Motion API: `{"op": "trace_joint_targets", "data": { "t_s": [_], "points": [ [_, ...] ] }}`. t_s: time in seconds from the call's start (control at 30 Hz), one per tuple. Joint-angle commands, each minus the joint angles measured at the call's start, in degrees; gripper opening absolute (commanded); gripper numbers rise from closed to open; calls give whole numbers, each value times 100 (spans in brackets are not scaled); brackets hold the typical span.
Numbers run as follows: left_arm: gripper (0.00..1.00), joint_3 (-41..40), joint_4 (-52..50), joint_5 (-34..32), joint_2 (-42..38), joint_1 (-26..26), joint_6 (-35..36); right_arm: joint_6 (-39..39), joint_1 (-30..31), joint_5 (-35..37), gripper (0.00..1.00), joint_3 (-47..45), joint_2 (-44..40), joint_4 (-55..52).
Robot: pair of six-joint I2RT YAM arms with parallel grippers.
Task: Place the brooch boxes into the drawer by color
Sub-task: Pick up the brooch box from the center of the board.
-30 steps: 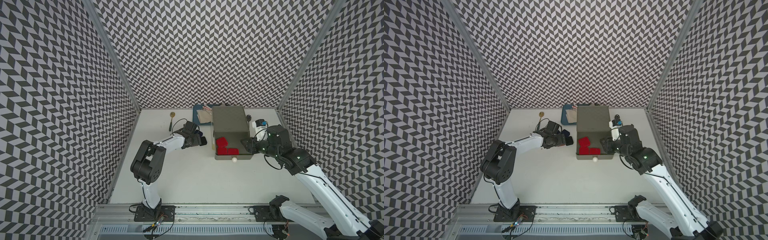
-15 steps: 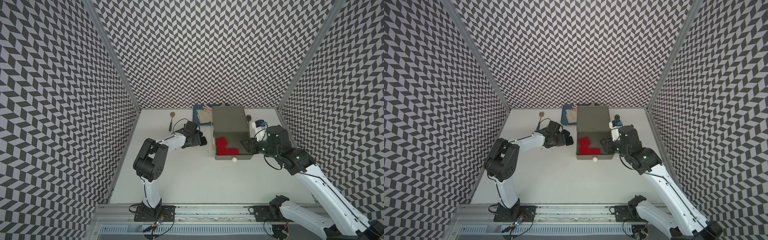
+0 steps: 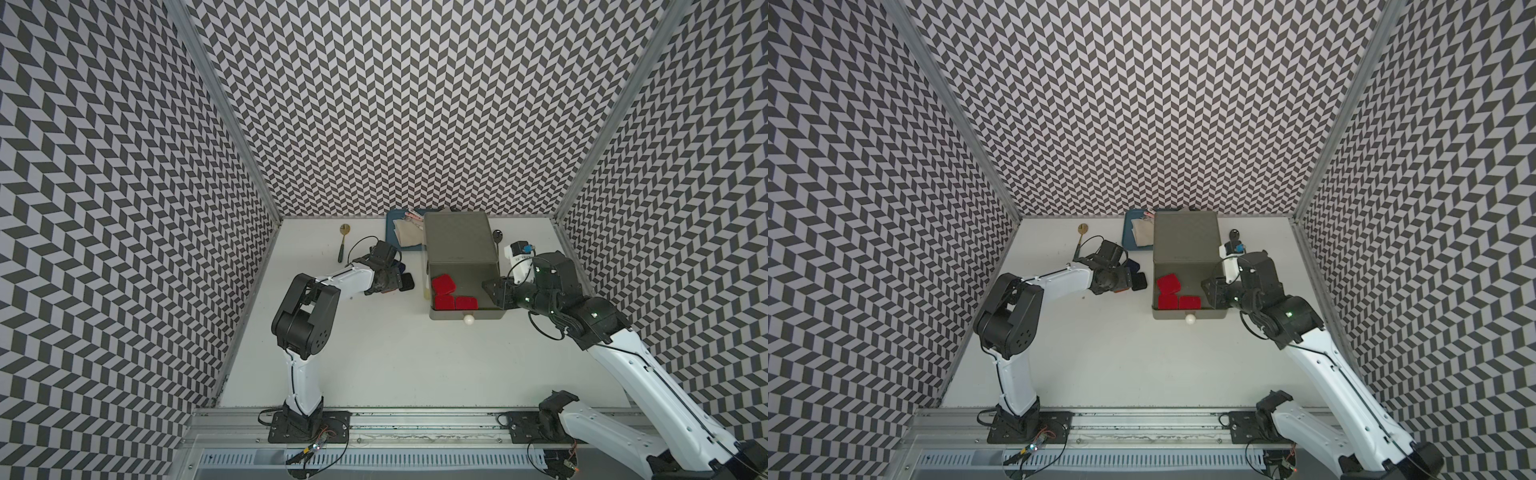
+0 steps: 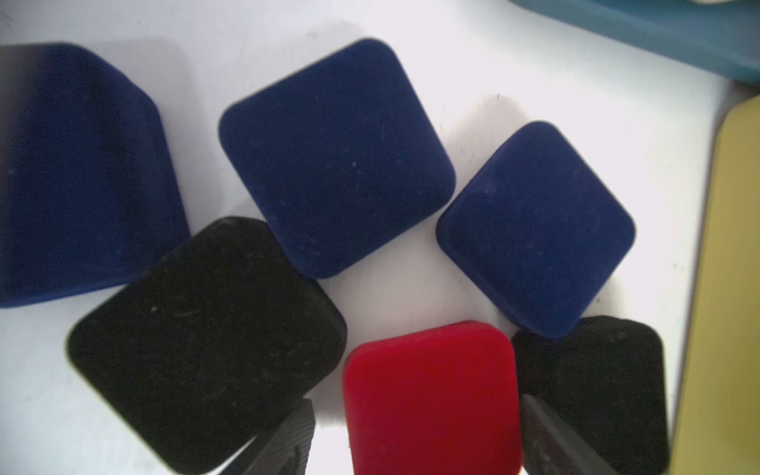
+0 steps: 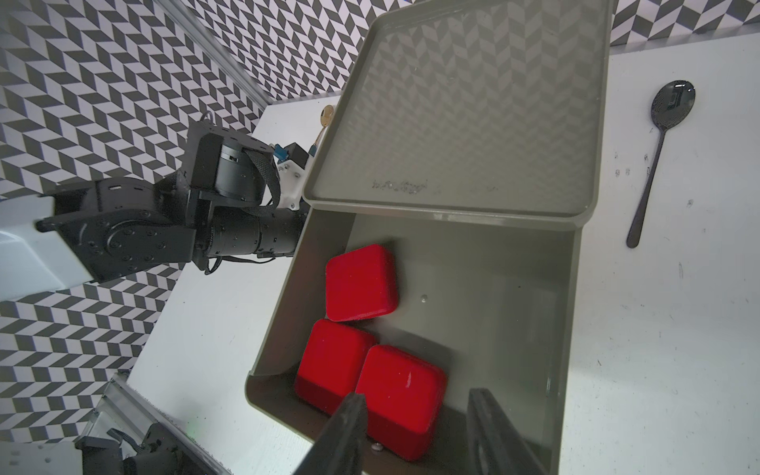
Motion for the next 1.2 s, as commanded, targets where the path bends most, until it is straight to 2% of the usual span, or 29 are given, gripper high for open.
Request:
{"op": "trace_joint_targets", "data": {
  "t_s": [0.0, 0.17, 0.3, 0.53, 0.63, 0.77, 0.93, 1.17],
  "points": [
    [83, 101, -187, -132, 126, 37, 93, -71, -39, -43, 44, -55, -53, 138],
    [80, 101, -229, -174, 161, 35, 110, -73, -43, -43, 45, -38, -79, 135],
    [71, 50, -254, -209, 113, 30, 143, -72, -52, -30, 45, -29, -99, 127],
    [69, 79, -302, -186, 111, 30, 232, -53, -54, -62, 45, 6, -121, 109],
    [63, 2, -284, -135, -61, 4, 248, -55, -51, -61, 45, 8, -151, 100],
    [62, -177, -250, 10, -578, -48, 407, -55, -48, -174, 45, 23, -163, 100],
    [57, -512, -238, 97, -1439, -80, 731, 13, -52, -415, 45, 157, -205, 135],
    [61, -1029, -299, 174, -2856, -333, 1395, 0, -49, -980, 45, 465, -231, 144]
  ]
}}
